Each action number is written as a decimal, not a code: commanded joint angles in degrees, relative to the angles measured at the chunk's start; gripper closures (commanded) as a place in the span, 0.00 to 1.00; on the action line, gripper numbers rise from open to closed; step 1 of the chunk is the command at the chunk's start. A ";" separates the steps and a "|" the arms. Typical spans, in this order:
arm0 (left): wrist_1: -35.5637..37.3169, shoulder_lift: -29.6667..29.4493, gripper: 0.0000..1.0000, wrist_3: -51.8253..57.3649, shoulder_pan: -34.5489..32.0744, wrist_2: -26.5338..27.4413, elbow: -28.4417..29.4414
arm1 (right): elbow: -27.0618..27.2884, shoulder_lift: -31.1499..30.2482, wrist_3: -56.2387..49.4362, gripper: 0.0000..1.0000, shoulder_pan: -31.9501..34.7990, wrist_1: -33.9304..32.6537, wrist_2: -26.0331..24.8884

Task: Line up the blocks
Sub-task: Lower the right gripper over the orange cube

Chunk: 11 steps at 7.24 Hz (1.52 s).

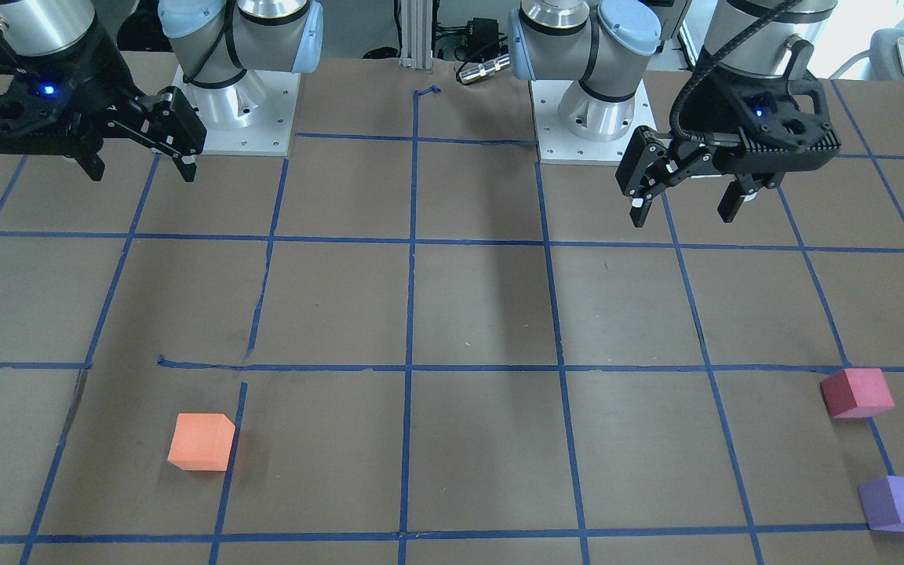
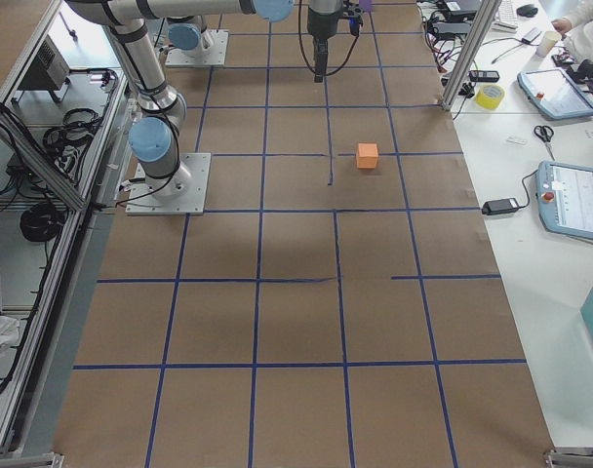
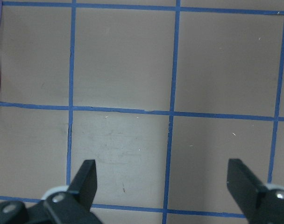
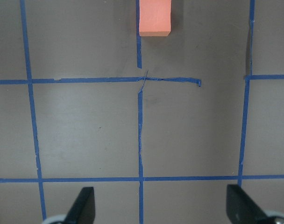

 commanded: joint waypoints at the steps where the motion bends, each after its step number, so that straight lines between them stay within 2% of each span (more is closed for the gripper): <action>1: 0.00 0.00 0.00 0.00 -0.09 -0.26 -0.24 | 0.24 0.42 0.02 0.00 -0.44 -0.14 -0.06; 4: -0.09 0.00 0.00 0.78 0.26 -1.30 -0.07 | 1.03 0.60 -2.24 0.00 -0.54 -2.05 -0.05; 5: -0.61 -0.09 0.00 1.92 0.35 -3.92 -0.07 | 1.73 1.82 -4.26 0.00 -0.54 -3.64 0.12; 6: -2.79 -0.09 0.00 1.93 0.70 -6.21 0.98 | 1.30 4.53 -3.85 0.00 -0.62 -9.05 0.64; 11: -4.74 0.18 0.00 1.06 0.70 -6.15 0.99 | 0.95 25.88 -3.31 0.00 -0.62 -31.03 1.00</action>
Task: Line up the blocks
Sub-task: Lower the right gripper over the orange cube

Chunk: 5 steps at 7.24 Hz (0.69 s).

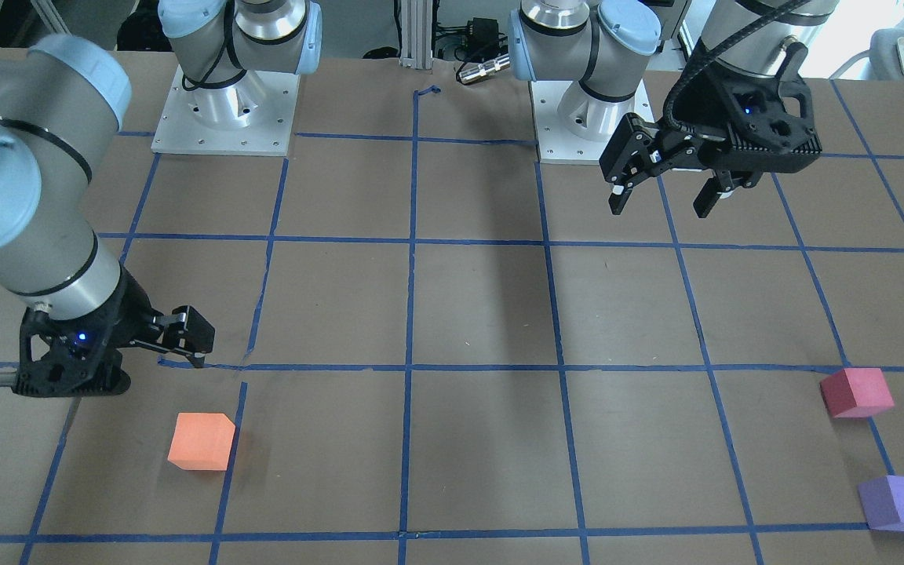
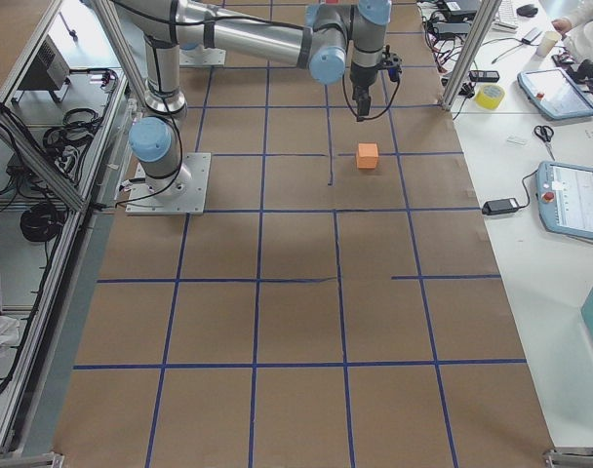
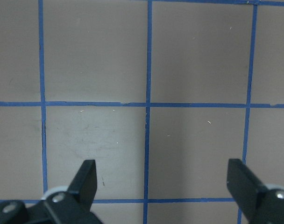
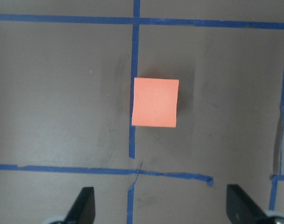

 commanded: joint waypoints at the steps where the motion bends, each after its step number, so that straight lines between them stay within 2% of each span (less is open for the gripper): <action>1: -0.63 0.10 0.00 -0.65 -0.04 0.31 0.03 | -0.02 7.48 0.14 0.00 -0.02 -6.18 0.23; 3: -1.06 0.53 0.00 -0.74 -0.04 0.93 -0.05 | -0.02 12.31 0.23 0.00 -0.02 -11.25 0.23; 5: -1.77 0.54 0.00 -0.66 0.05 1.11 -0.23 | -0.02 14.61 1.10 0.00 -0.02 -11.46 0.23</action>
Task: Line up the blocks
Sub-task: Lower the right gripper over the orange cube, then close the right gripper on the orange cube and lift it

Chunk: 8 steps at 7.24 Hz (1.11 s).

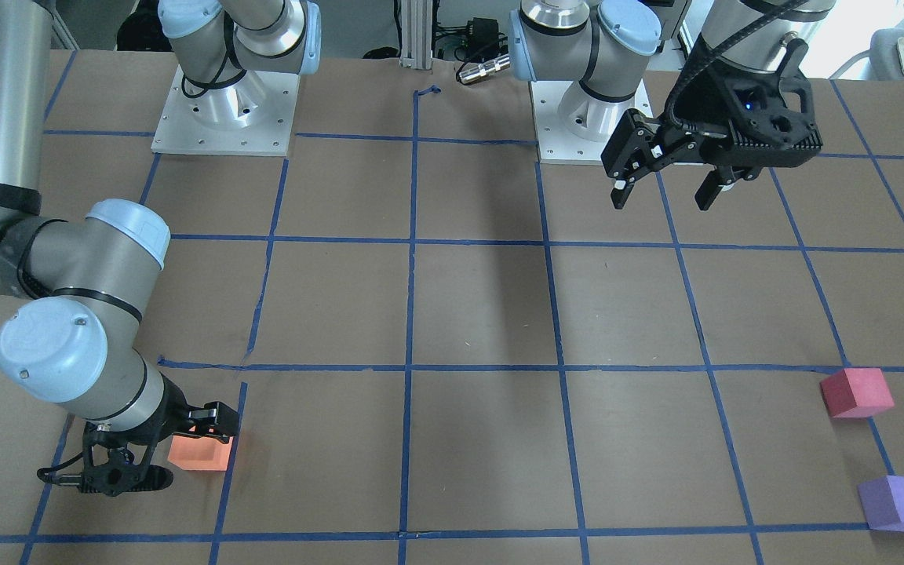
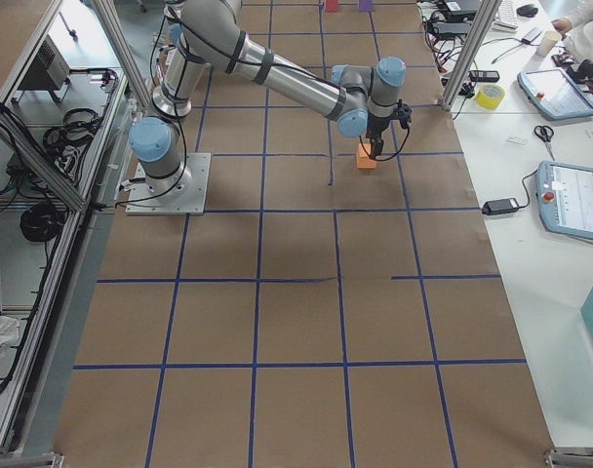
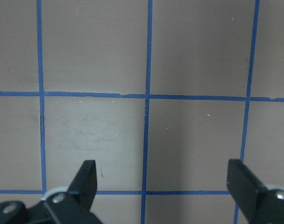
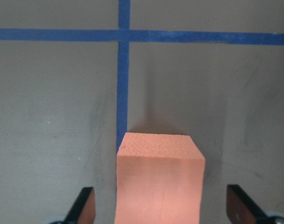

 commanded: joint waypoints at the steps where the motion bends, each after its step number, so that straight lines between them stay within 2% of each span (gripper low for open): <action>1: -0.16 0.01 0.00 0.30 0.01 0.21 -0.39 | 0.16 2.02 0.49 0.00 0.00 -0.43 -0.17; 2: 0.02 0.01 0.00 0.74 0.01 0.12 -0.57 | 0.42 2.72 0.31 0.05 0.09 -1.65 0.00; 3: 0.02 0.01 0.00 0.74 0.01 0.12 -0.48 | 0.51 2.55 0.22 0.51 0.09 -2.36 -0.43; 4: 0.02 0.01 0.00 0.74 0.01 0.12 -0.57 | 0.42 2.03 0.83 0.72 0.35 -2.28 -0.44; 6: 0.02 0.01 0.00 0.74 0.01 0.03 -0.66 | -0.01 -1.21 1.27 0.72 1.58 0.25 0.52; 8: 0.02 0.01 0.00 0.74 0.01 0.03 -0.66 | -1.15 -4.21 7.74 0.70 7.87 0.27 1.15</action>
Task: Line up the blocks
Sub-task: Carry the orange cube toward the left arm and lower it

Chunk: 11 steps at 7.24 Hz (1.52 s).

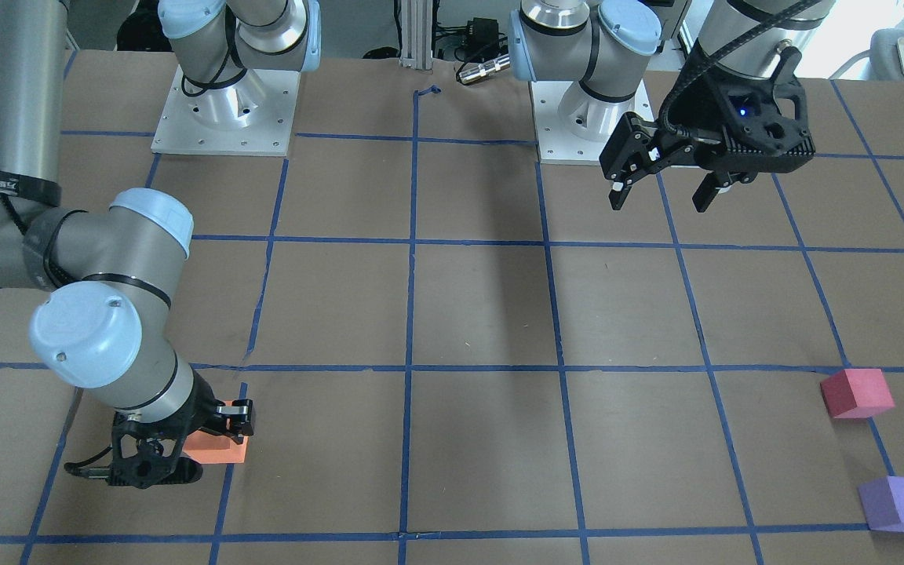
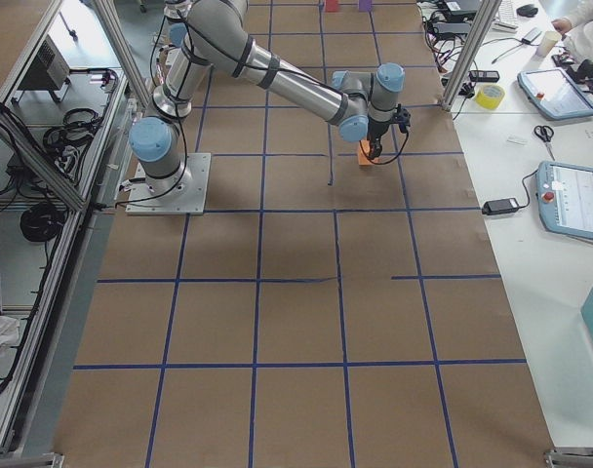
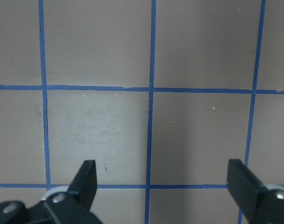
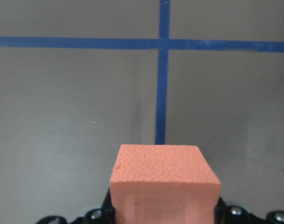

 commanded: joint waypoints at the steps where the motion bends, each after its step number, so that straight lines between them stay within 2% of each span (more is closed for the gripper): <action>1: 0.00 0.00 0.00 0.00 0.00 0.00 -0.02 | -2.80 -1.37 8.51 0.58 8.63 0.33 0.31; 2: 0.00 0.00 0.00 0.00 0.00 0.08 -0.02 | -4.47 0.37 10.82 0.58 13.55 0.24 -0.47; 3: 0.00 0.00 0.00 0.00 0.00 0.08 -0.02 | -5.97 2.22 15.89 0.71 16.91 0.15 -0.74; 6: -0.09 0.17 0.00 -0.17 0.00 0.00 -0.02 | -11.42 9.77 25.14 0.71 22.72 -2.55 -0.30; 8: -0.26 0.35 0.00 -0.26 -0.08 -0.18 -0.19 | -12.22 12.60 24.21 0.71 23.09 -3.01 -0.74; 11: -0.26 0.17 0.00 -0.62 -0.08 0.08 -0.28 | -12.93 12.08 21.74 0.68 22.30 -2.92 -1.79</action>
